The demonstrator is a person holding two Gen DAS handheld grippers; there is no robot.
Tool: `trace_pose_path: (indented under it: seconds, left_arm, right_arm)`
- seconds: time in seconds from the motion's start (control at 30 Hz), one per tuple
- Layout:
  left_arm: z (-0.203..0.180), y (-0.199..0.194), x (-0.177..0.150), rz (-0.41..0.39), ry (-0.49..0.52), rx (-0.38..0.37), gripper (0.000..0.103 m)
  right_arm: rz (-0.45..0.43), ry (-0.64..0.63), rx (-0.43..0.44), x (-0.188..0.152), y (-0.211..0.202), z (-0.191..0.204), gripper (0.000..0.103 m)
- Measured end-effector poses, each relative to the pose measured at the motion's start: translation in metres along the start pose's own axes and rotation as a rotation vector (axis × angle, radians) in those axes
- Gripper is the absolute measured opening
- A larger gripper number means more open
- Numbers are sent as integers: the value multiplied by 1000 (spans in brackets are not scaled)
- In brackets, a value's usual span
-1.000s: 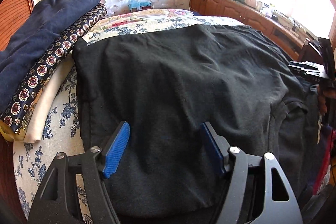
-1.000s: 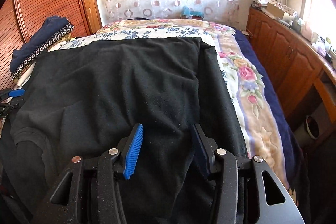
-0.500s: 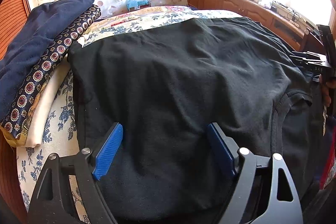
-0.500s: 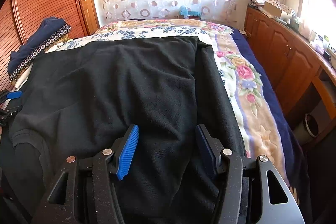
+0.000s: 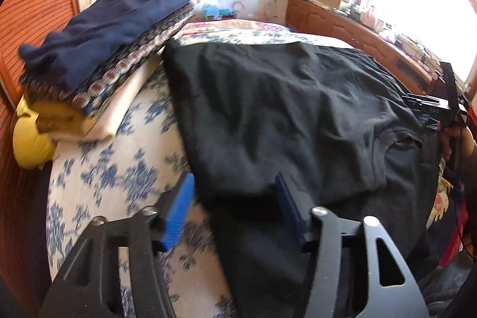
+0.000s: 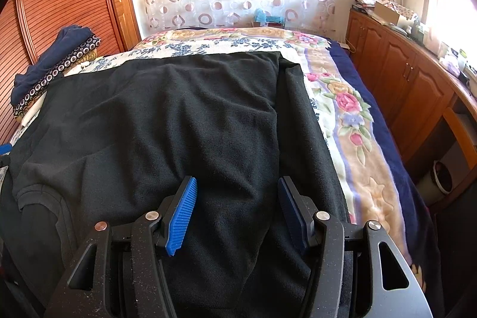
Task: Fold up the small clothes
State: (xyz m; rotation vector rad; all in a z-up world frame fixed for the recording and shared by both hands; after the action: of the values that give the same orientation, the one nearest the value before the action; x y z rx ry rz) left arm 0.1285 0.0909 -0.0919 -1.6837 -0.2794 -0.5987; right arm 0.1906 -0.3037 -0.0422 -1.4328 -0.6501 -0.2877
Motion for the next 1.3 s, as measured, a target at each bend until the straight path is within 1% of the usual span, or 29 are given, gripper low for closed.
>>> trace_pose_path:
  seconds: [0.03,0.17,0.3,0.33,0.4,0.47,0.83,0.87,0.93,0.97,1.0,1.03,1.1,1.13,1.17,1.23,1.3]
  left_arm:
    - [3,1,-2,3,-8,-4,47]
    - [9,5,-3,-3,-37,-15,45]
    - [4,4,0,-25,-30,-26,32]
    - [4,5,0,-25,-30,-25,25]
    - [6,6,1,-37,-50,-8,19]
    - [7,8,1,-31,-57,-20,18]
    - [3,11,2,-18,-40,2,18]
    - [3,11,2,-17,-41,4,18]
    - [2,12,1,-13,-35,9,18]
    - [1,12,2,-11,-30,11,18]
    - [1,12,2,-11,-30,12,18]
    - [1,12,2,-12,-30,12,19]
    - [1,12,1,-18,-36,6,18]
    - [1,12,1,-20,-37,5,18]
    - [1,12,0,-23,-38,6,16]
    - [0,10,0,-34,-39,11,10]
    - [-3,5,-1,-50,-26,12,9]
  right_arm:
    - [0,0,0,0,0,0,58]
    - [0,-1,-1,0,0,0,58]
    - [0,-1,0,0,0,0,58]
    - [0,-1,0,0,0,-1,58]
    - [0,-1,0,0,0,-1,58]
    - [0,-1,0,0,0,-1,58]
    - [3,6,9,0,-1,-2,58]
    - [12,14,35,-1,-3,-4,58]
    - [-7,100,168,-4,-16,-16,58]
    - [-27,94,153,-6,-24,-17,58]
    - [-45,69,115,-8,-32,-16,58]
    - [-55,66,110,-10,-38,-18,58]
    - [-49,85,134,-14,-44,-25,58]
    - [-45,84,125,-15,-45,-28,58]
    - [-41,79,109,-17,-46,-30,58]
    - [-33,83,106,-20,-45,-33,58]
    - [-23,89,112,-23,-41,-34,58]
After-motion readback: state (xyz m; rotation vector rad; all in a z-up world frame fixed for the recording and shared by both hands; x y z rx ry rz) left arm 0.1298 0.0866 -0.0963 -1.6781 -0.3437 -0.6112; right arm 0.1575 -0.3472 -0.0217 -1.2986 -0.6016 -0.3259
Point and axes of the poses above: each gripper's, at about its wrist camera, not at the fingertips, and y roughly the way its jaws point, z to its left, x to its top, the point moved 1 cm from there along y, roughly the way its jaws point, and after that the axes turned 10 degrees about z, right-handed, at the moved point
